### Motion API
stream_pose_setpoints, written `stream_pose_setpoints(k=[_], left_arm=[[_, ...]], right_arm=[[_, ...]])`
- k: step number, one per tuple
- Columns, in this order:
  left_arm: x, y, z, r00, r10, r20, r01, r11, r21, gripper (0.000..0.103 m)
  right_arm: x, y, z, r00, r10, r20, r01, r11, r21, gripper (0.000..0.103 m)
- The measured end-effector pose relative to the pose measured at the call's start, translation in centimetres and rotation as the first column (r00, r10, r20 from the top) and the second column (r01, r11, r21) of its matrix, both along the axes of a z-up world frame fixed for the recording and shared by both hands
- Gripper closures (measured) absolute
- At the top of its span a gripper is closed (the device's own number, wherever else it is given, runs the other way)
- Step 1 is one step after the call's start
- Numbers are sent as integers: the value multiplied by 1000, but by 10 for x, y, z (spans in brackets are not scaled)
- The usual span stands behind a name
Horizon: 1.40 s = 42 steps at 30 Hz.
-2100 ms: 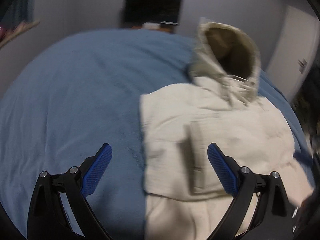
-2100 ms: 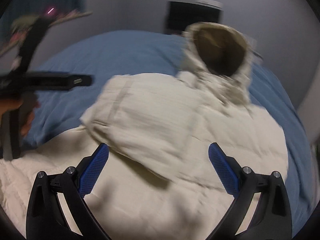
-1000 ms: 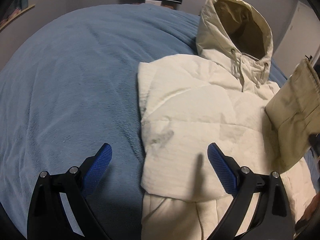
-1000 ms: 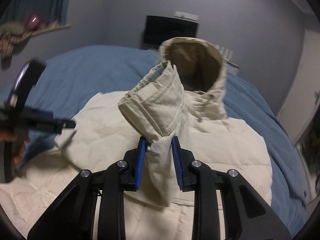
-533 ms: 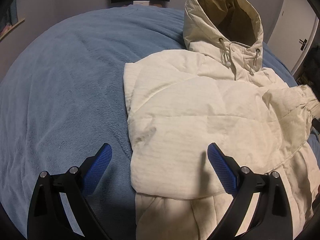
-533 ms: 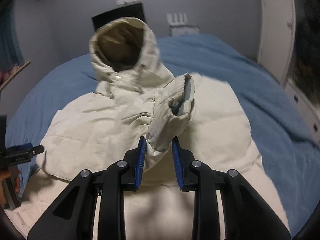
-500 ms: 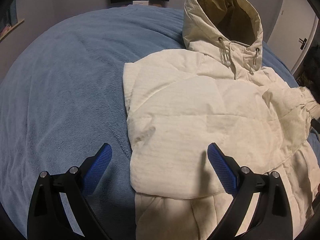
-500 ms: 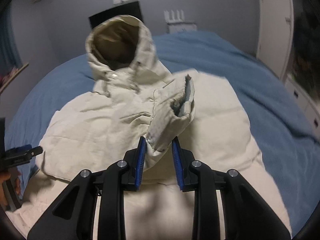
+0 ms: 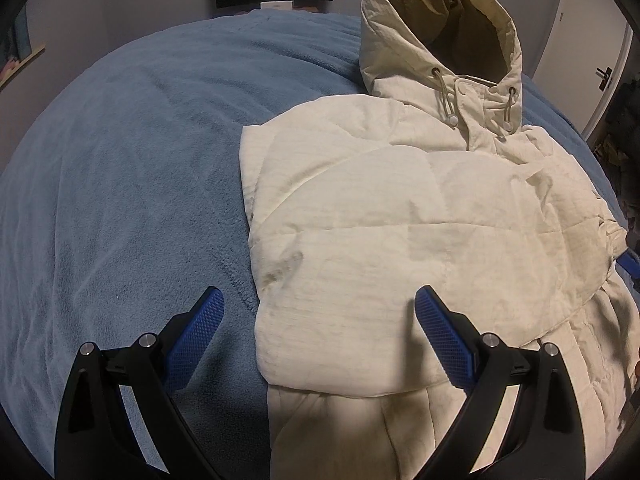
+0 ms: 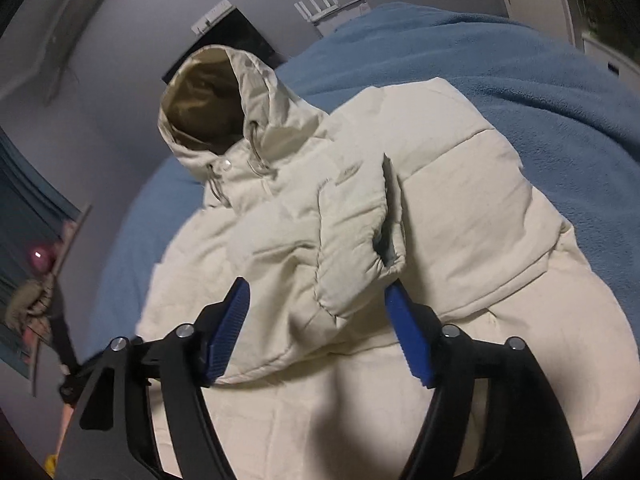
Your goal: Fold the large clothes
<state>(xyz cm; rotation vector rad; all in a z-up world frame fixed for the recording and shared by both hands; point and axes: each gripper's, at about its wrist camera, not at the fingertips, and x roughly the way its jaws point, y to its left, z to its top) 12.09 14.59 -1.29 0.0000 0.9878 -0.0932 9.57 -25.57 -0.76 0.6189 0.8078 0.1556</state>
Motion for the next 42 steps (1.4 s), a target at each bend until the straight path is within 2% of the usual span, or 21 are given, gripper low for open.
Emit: stream_pose_setpoints(k=[3,8,9,10,11,13,15,19,22,25,27,30,39,40,41,42], left_arm=[[-1,-3,1,1000,-6,4,6,1000,7,10],[-1,-6,-2,1000,-20,-2,20,1000,17,10],[-1,-7,-3,1000,-24,-6,24,1000,20,10],[0,-7,-4,1000,-28,-9,28,999,22,10],[0,-7,-5,999,-30,-11,30,999,24,10],[1,-8,-7,999,-31,-16,32,999,26,10],[1,-7,-8,1000,-28,-14,28,999,27,10],[1,-4,-6,1000,-14,-8,14,1000,16,10],[1,-4,-7,1000,-14,-14,14,1000,14,10],[1,-5,-7,1000,-18,-18,18,1000,18,10],[1,-5,-9,1000,-21,-22,21,1000,22,10],[2,-6,-12,999,-24,-34,25,999,27,10],[0,-11,-14,999,-37,-33,39,998,46,10],[0,-12,-14,999,-40,-29,41,998,50,10],[-1,-13,-13,999,-42,-23,43,998,53,10],[-2,-14,-12,999,-44,-18,45,997,55,10]], right_arm=[[6,-5,-7,1000,-11,-21,12,999,45,35],[17,-11,-31,994,-32,-103,43,993,108,35],[18,-12,-36,994,-34,-109,48,990,132,38],[18,-11,-38,994,-40,-102,56,986,159,48],[17,-12,-37,994,-53,-101,68,986,152,69],[13,-8,-26,996,-75,-58,81,990,113,81],[7,-5,-5,997,-83,5,82,996,45,87],[-11,-5,34,990,-84,113,90,995,-45,89],[-21,-10,40,989,-93,113,103,991,-88,89],[-22,-14,22,994,-97,46,102,988,-119,89],[-19,-17,0,995,-97,-29,92,987,-129,89],[-13,-23,-27,989,-101,-106,90,990,-108,89],[-11,-20,-28,989,-82,-122,64,988,-143,87],[-13,-21,-28,989,-83,-122,64,987,-147,86],[-14,-22,-24,988,-96,-124,74,983,-171,78],[-12,-22,-21,986,-113,-119,88,976,-198,65]])
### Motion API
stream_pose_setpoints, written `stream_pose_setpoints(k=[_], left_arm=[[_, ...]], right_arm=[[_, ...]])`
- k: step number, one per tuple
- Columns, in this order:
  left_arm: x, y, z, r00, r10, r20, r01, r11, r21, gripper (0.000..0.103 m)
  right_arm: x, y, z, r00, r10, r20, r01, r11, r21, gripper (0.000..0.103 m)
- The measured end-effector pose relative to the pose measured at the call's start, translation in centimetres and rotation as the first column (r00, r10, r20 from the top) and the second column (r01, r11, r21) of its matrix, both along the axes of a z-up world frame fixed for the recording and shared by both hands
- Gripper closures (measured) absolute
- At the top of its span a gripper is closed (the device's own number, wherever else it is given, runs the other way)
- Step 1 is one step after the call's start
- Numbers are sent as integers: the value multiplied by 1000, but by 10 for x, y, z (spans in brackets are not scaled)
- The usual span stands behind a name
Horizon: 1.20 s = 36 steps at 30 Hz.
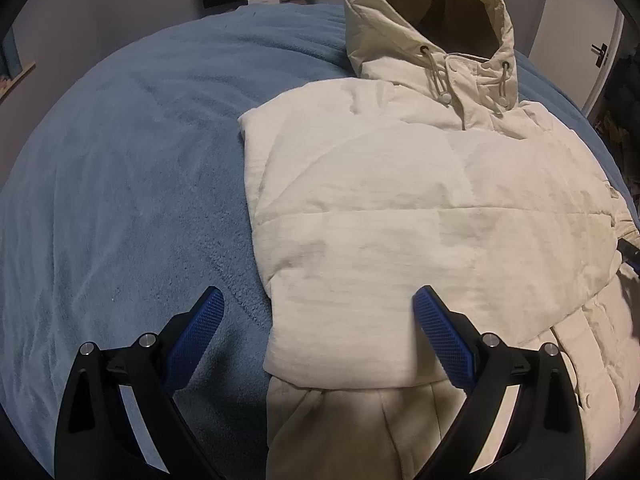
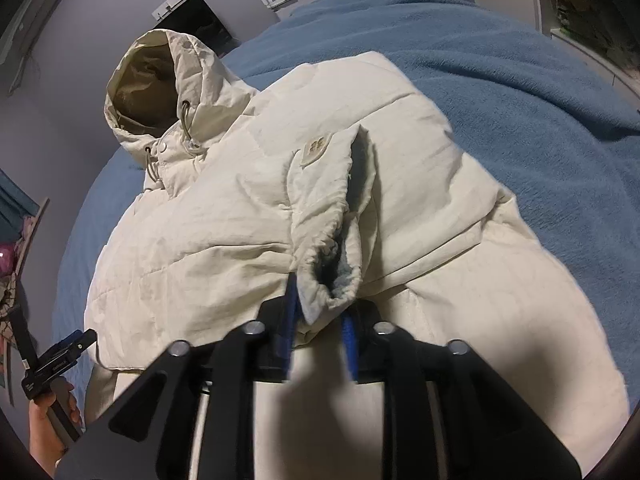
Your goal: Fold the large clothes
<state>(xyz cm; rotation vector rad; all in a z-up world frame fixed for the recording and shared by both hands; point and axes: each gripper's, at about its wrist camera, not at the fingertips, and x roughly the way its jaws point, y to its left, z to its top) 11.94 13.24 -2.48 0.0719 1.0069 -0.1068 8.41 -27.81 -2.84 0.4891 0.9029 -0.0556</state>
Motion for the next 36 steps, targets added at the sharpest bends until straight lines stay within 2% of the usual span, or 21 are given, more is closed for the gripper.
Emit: stream_pose_setpoints(k=[2,5,9,12,16,18,21,23,24,27,29,31,36], left_arm=[[-2,-2,4,1000,-11,25,11,1000,-1,10],[-5,-9,9,998,-35,56,35,999,4,10],[-10,-22,13,991,-92,93,89,995,36,10],[-13,-31,16,986,-122,114,115,991,64,10],[-15,-40,23,983,-128,129,110,984,137,7],[-15,-43,31,980,-133,145,113,984,140,7],[-6,-48,44,980,-127,152,120,991,49,7],[6,-52,46,985,-115,127,122,991,-46,7],[11,-55,44,987,-114,113,122,990,-70,7],[20,-67,33,986,-136,97,140,990,-34,7],[25,-74,16,984,-163,76,162,986,26,7],[28,-78,-9,983,-180,25,178,982,56,6],[29,-72,-32,984,-177,26,176,984,28,6]], right_arm=[[-2,0,10,999,-18,33,20,997,-70,52],[-5,3,24,997,-6,78,18,986,-165,43],[-5,21,37,991,50,124,-17,967,-253,23],[1,41,38,985,124,122,-83,952,-294,16],[18,56,50,971,212,113,-161,924,-347,13],[27,55,57,966,226,124,-169,920,-353,8],[45,52,57,963,250,97,-201,911,-360,8],[56,52,46,963,262,58,-224,904,-364,8],[59,52,41,962,270,43,-237,903,-359,8],[70,51,17,961,275,-17,-264,901,-345,8],[72,49,4,963,270,-25,-262,906,-332,8],[73,48,-8,962,272,-19,-264,911,-317,7],[75,52,-25,955,295,-20,-283,895,-346,6]])
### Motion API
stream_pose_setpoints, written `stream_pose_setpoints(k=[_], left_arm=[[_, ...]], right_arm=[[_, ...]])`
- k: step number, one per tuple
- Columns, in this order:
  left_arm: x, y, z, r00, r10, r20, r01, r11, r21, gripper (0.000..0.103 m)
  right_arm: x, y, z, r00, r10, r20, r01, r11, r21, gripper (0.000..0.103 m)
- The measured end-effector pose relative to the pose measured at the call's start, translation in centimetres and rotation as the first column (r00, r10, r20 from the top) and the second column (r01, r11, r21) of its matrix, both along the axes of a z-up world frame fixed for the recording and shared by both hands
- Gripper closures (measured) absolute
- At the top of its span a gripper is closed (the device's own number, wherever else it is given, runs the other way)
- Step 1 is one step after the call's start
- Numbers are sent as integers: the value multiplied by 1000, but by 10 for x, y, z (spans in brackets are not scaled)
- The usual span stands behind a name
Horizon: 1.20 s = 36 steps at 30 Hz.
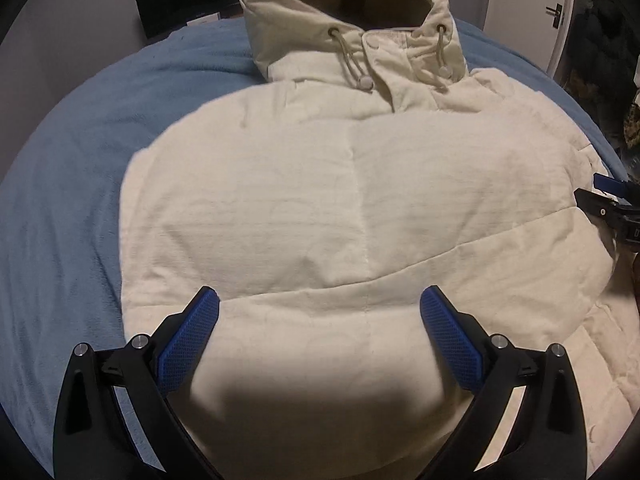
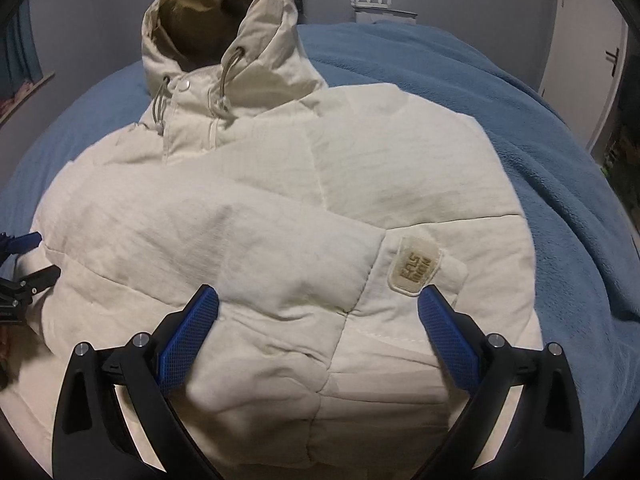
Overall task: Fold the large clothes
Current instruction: 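Move the right tool to the hood and grasp its rim, then grasp the hood with the left tool while the right tool folds it down over the body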
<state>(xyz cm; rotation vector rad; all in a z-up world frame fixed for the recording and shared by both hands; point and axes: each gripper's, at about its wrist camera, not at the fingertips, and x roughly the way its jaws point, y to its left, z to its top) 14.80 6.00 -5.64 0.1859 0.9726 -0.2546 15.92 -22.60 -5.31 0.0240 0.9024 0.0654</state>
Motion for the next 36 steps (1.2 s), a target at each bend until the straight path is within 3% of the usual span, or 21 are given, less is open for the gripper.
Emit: stream_pose_setpoints(k=[6,10,15,21,28,30,31,32,33,36], left_arm=[[1,1,15,999,-23,-43,24,999,21,7],[14,4,53,998,-11,62,13,999,-37,7],[71,2,74,994,85,68,-78,993,-91,7],[137,-11,87,982,156,104,-147,985,-89,7],[187,-16,93,975,188,118,-175,978,-115,7],[194,-11,93,974,193,120,-176,975,-137,7],[196,-10,93,974,192,120,-174,974,-143,7],[198,-8,94,974,190,120,-172,974,-146,7],[200,-7,94,975,187,124,-169,975,-148,7],[200,-1,100,969,177,176,-154,979,-136,7]], right_arm=[[8,-4,10,996,50,-79,-51,999,-11,6],[23,-18,41,999,33,4,-33,999,41,6],[92,-13,69,998,-16,56,12,997,71,6],[175,0,95,989,-75,128,49,980,195,6],[245,30,115,985,-27,170,10,995,98,10],[253,29,114,986,-33,166,17,995,97,38],[255,28,112,987,-40,158,24,994,102,46],[255,26,110,987,-24,161,4,993,121,73],[252,26,109,984,-4,176,-19,992,128,85],[224,26,110,964,58,259,-84,992,91,91]])
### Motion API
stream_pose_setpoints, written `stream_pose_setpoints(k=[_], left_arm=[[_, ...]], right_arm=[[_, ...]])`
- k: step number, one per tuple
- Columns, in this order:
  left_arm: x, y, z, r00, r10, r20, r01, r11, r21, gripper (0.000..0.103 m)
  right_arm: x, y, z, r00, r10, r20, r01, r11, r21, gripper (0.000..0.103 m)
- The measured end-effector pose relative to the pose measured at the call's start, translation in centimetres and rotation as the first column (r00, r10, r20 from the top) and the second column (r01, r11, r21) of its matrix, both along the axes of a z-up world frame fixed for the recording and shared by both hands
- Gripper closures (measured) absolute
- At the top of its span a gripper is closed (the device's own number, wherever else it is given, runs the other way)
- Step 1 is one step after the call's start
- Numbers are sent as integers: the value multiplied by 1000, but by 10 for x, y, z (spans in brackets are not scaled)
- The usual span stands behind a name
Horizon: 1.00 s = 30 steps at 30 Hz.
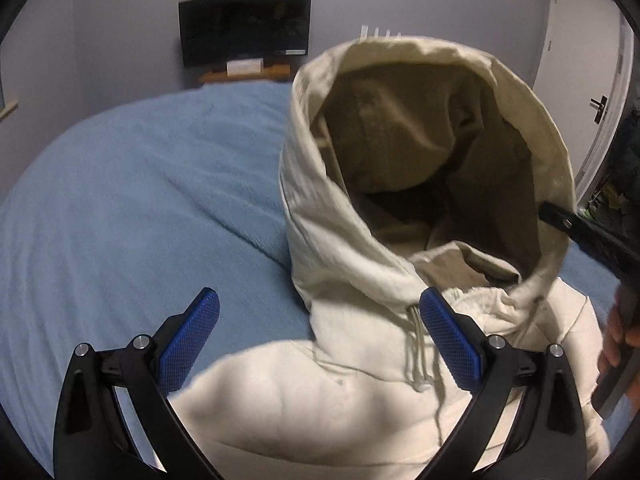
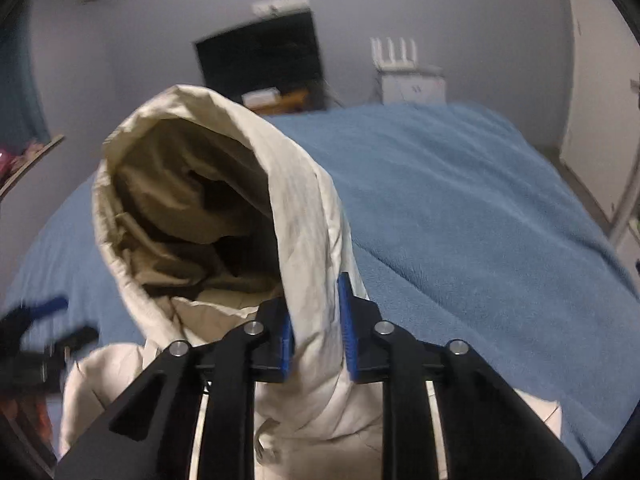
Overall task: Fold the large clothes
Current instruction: 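Grasp the hood with the left tool while the right tool folds it down over the body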
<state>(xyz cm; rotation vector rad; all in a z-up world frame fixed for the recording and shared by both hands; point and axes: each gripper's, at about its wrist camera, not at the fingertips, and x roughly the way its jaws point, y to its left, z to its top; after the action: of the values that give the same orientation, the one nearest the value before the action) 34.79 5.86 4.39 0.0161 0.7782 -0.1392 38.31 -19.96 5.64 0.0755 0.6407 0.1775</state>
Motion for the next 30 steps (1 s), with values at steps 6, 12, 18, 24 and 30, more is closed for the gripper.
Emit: stream_pose_setpoints(k=[6,12,18,24,30], left_arm=[[-14,3,17,981,-27,191,-2,989,147,6],[-41,-14,6,957,-215,197,150,943,296,26],[-92,-15,-5,938,-317,142,248,898,363,84],[-158,0,-8,927,-349,137,298,907,297,84],[-146,9,-72,947,-320,0,310,916,256,83]], right_arm=[[-64,-3,-7,989,113,97,-105,991,-89,96],[-105,8,-26,970,221,99,-205,967,-152,96],[-125,0,-24,958,265,109,-252,960,-121,96],[-142,-2,-33,924,377,68,-371,924,-95,96],[-129,23,-65,923,380,-68,-386,908,-166,96]])
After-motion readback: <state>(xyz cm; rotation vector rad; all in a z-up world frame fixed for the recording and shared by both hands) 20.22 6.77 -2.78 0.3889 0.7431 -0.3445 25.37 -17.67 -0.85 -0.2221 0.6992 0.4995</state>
